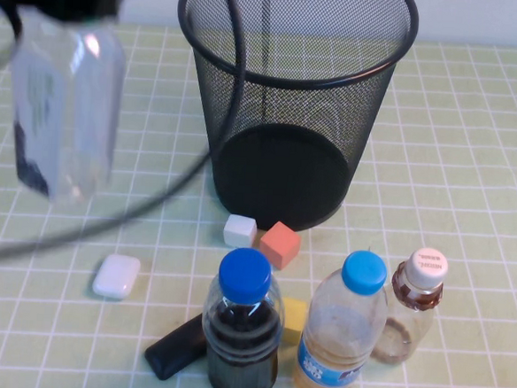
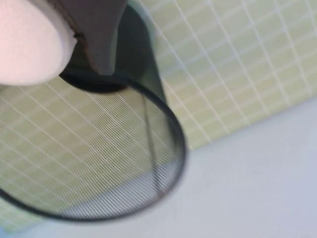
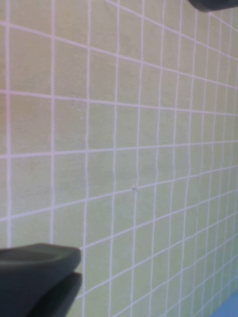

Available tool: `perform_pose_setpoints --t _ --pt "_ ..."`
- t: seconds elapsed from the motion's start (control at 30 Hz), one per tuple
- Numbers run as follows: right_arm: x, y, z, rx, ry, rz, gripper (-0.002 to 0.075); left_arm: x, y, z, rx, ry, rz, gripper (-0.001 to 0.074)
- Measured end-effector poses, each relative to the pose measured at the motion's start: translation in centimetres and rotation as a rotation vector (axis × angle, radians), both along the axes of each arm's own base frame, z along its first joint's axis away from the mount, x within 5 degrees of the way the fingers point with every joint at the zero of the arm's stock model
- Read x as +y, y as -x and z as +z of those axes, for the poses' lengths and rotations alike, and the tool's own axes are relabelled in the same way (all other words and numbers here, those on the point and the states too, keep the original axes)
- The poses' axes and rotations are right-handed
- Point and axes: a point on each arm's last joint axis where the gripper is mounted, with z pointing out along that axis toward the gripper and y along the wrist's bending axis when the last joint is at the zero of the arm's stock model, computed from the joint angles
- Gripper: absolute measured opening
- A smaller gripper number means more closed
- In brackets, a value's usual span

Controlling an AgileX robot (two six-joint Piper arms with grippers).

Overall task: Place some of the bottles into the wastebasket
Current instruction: Place the bottle in the trash can

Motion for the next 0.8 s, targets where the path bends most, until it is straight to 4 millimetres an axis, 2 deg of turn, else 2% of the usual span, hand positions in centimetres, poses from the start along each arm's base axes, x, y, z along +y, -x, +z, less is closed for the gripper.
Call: perform_pose_setpoints --t 0.07,0.17,0.33,0.4,0.53,0.63,0.8 --pt "0.0 0.0 0.0 0.0 0.0 0.0 -0.001 0.1 -1.2 2.4 -0.022 -0.014 0.011 0.0329" --pt "0.0 0.0 0.0 0.0 0.0 0.0 -0.001 -0.8 -3.3 4.9 -0.023 -0.034 -0.016 0.0329" --pt "0.0 0.0 0.0 0.0 0.0 0.0 -0.001 -3.1 -6.6 8.2 -0.075 -0.023 -0.11 0.0329" --pt "0.0 0.0 0.0 0.0 0.0 0.0 -0.001 -4.1 -8.0 9.0 -0.105 -0.001 -0.146 0.0329" --pt "0.0 0.0 0.0 0.0 0.0 0.0 -0.001 -6.1 -10.0 9.2 -0.144 0.076 -0.25 0.0329" --pt "0.0 0.0 0.0 0.0 0.0 0.0 -0.001 -7.4 -11.2 8.6 -0.169 0.109 -0.324 0.0329" --pt "0.0 0.0 0.0 0.0 0.0 0.0 -0.001 -9.5 -15.2 5.5 -0.157 0.157 -0.34 0.0329"
